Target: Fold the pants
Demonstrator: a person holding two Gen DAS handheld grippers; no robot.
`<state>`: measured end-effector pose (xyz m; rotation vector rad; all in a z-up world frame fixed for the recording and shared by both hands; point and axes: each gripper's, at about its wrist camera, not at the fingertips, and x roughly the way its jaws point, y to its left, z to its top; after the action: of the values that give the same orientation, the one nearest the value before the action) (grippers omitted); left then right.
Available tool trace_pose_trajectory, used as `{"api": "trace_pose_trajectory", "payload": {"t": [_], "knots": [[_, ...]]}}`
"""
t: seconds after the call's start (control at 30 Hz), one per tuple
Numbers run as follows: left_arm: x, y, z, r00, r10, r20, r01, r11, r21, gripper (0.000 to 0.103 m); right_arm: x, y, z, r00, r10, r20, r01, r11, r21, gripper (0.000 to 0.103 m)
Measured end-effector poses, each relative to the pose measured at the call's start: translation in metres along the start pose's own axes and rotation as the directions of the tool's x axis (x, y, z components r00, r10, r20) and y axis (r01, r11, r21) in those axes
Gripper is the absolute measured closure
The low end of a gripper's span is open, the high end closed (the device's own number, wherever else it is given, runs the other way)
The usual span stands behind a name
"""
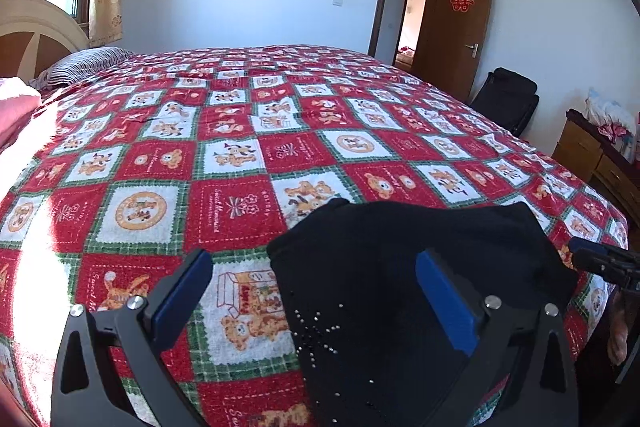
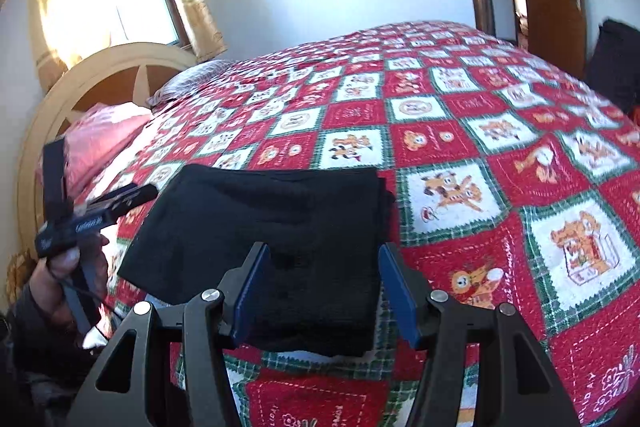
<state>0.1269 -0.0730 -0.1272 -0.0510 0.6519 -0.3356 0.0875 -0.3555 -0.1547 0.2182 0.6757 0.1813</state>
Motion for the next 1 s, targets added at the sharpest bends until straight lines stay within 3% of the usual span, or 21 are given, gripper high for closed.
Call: {"api": "trace_pose_trajectory", "payload": {"t": [0.2, 0.33, 0.43, 0.6, 0.63, 0.67, 0.77, 0.9, 0.97, 1.0], "knots": [[0.02, 0.004, -0.013, 0.997, -0.029, -0.074, 0.027, 0.999, -0.031, 0.0, 0.006, -0.028, 0.011, 1.0, 0.001, 0.011, -0.003, 0.993, 0.122, 0.044], [0.03, 0.009, -0.023, 0.992, -0.06, -0.109, 0.052, 0.996, -0.067, 0.0, 0.027, -0.037, 0.015, 0.998, 0.025, -0.051, -0.016, 0.986, 0.169, 0.044], [0.03, 0.008, -0.024, 0.993, -0.066, -0.099, 0.061, 0.997, -0.051, 0.0, 0.048, -0.04, 0.014, 0.993, 0.031, -0.118, -0.009, 0.983, 0.181, 0.044], [0.033, 0.007, -0.025, 0.992, -0.076, -0.098, 0.073, 0.997, -0.039, 0.0, 0.061, -0.043, 0.018, 0.989, 0.056, -0.134, -0.027, 0.978, 0.207, 0.045], [0.032, 0.007, -0.024, 0.992, -0.081, -0.101, 0.077, 0.996, -0.037, 0.0, 0.062, -0.041, 0.018, 0.987, 0.078, -0.138, -0.047, 0.976, 0.214, 0.047], [0.032, 0.007, -0.025, 0.991, -0.09, -0.104, 0.087, 0.996, -0.034, 0.0, 0.065, -0.039, 0.016, 0.98, 0.125, -0.154, -0.089, 0.971, 0.223, 0.056], [0.029, 0.008, -0.026, 0.989, -0.113, -0.098, 0.11, 0.993, -0.034, 0.0, 0.066, -0.031, 0.011, 0.978, 0.119, -0.171, -0.083, 0.976, 0.203, 0.056], [0.028, 0.009, -0.027, 0.986, -0.138, -0.098, 0.135, 0.99, -0.043, 0.0, 0.072, -0.045, 0.009, 0.969, 0.172, -0.178, -0.119, 0.954, 0.275, 0.056], [0.027, 0.009, -0.028, 0.986, -0.141, -0.092, 0.137, 0.989, -0.053, 0.002, 0.072, -0.043, 0.007, 0.972, 0.164, -0.169, -0.117, 0.959, 0.259, 0.056], [0.027, 0.008, -0.028, 0.985, -0.146, -0.089, 0.141, 0.988, -0.055, 0.009, 0.071, -0.04, 0.007, 0.975, 0.151, -0.165, -0.108, 0.963, 0.246, 0.056]]}}
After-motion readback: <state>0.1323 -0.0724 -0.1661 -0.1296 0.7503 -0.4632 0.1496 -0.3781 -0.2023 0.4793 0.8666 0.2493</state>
